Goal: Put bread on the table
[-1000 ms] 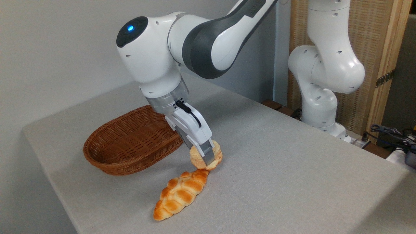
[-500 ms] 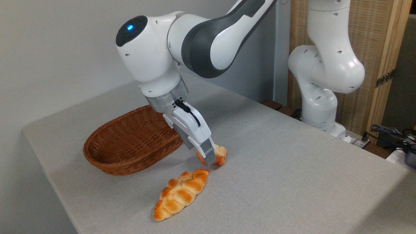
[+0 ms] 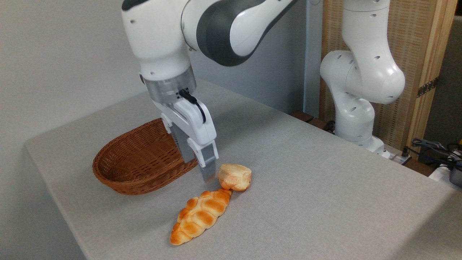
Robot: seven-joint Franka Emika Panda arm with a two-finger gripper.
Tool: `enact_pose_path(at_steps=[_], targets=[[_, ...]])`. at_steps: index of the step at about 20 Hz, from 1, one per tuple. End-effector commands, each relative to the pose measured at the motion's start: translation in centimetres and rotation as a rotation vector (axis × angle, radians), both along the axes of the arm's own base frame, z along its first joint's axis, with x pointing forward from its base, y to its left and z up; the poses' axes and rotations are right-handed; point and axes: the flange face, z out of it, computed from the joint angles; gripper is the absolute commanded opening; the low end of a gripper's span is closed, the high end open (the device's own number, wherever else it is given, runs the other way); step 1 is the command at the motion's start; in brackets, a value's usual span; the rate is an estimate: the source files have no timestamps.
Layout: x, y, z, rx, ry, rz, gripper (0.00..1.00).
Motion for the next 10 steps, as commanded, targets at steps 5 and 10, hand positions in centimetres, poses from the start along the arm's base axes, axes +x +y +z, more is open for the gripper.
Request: enact_pose_path(at_steps=[5,10], targets=[[1.2,-0.5,4.6,-0.003,-0.181,-0.011,1.0],[1.4,-0.3,4.1,0.0,-0.171,0.006,1.0]])
